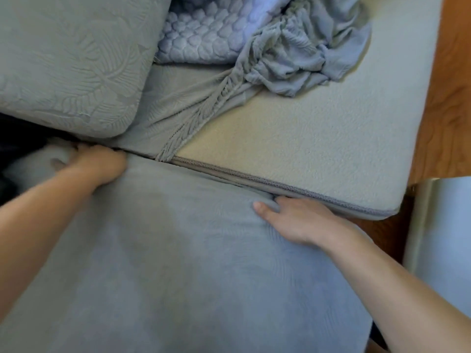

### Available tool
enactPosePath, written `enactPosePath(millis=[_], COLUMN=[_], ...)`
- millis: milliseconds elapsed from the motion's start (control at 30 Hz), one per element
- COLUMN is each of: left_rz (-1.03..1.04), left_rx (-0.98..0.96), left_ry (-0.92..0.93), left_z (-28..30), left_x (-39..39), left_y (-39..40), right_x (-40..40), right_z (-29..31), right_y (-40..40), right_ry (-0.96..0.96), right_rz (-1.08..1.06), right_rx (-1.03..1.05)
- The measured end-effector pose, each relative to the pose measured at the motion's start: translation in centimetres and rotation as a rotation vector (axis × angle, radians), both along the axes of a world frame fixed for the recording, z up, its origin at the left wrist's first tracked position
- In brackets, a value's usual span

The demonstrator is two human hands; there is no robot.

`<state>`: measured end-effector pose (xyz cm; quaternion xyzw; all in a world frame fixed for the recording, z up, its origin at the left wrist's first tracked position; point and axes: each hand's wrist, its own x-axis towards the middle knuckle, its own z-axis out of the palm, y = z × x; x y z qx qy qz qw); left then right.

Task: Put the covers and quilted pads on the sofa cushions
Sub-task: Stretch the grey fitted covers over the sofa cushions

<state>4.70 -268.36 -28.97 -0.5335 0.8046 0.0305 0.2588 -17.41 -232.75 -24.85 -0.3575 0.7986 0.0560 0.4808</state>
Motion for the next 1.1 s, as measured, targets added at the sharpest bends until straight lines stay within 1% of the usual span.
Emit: enactPosePath(millis=[33,100,133,167,233,300,367,433,467,500,567,600,633,667,700,767,833,900,967,1000,1067,1100], left_rz=[-0.070,-0.290,-0.407,-0.500,-0.552,-0.610,-0.636,-0.621,-0.614,-0.637,-0.664,-0.654,-0.648,-0.623,-0.581,-0.473,-0.407,-0.461,-0.569,-0.600,-0.584,-0.565], left_rx=[-0.044,0.083,0.133,0.197,0.245,0.305,0.325,0.288,0.260,0.220,0.135,0.087,0.026,-0.023,-0.068,-0.110,-0.053,0.071,0.176,0.186,0.164,0.150], left_ry=[-0.032,0.215,0.273,0.310,0.265,0.216,0.163,0.151,0.140,0.141,0.149,0.166,0.209,0.249,0.278,0.323,0.356,0.363,0.294,0.243,0.170,0.146], left_z=[1.4,4.7,6.2,5.8,5.2,4.6,4.3,4.2,4.0,3.8,2.9,2.6,2.4,2.4,2.4,3.0,3.9,4.8,4.8,4.4,3.6,3.4], left_x=[-2.1,-5.4,-6.9,-7.8,-9.7,-11.2,-11.7,-11.9,-11.9,-11.9,-11.5,-11.2,-11.1,-11.1,-11.1,-11.2,-11.1,-10.4,-9.1,-8.6,-8.3,-8.5], left_y=[4.8,13.6,17.8,20.0,22.4,23.0,23.5,23.1,23.0,23.2,24.0,24.7,25.2,25.7,26.2,28.1,31.7,36.8,41.5,43.0,44.0,44.0], right_x=[0.3,1.3,1.8,1.9,1.1,-0.3,-2.4,-4.7,-5.6,-6.3,-5.8,-4.8,-3.6,-2.5,-1.5,-0.4,-1.5,-4.1,-6.7,-7.3,-6.7,-5.4], right_z=[0.1,0.5,0.7,0.9,1.1,1.3,1.4,1.1,0.3,-0.9,-3.4,-4.6,-5.7,-6.7,-7.4,-7.9,-8.0,-8.3,-9.5,-9.8,-10.8,-11.2], right_y=[0.1,2.1,3.5,4.9,7.0,8.0,8.8,11.0,13.0,15.3,19.2,20.6,21.3,21.3,20.9,19.9,19.4,20.1,21.9,22.6,23.5,24.0], right_ry=[0.030,0.180,0.231,0.252,0.228,0.210,0.144,0.034,-0.047,-0.142,-0.416,-0.564,-0.648,-0.631,-0.572,-0.420,-0.337,-0.199,-0.120,-0.153,-0.337,-0.439], right_rz=[0.018,0.042,0.040,0.006,-0.075,-0.131,-0.201,-0.334,-0.460,-0.639,-1.198,-1.438,-1.583,-1.646,-1.698,-1.735,-1.669,-1.619,-1.602,-1.585,-1.559,-1.582], right_rx=[-0.031,-0.163,-0.242,-0.317,-0.380,-0.379,-0.283,-0.147,-0.063,0.012,0.090,0.079,0.041,-0.010,-0.060,-0.110,-0.136,-0.164,-0.210,-0.244,-0.280,-0.249])
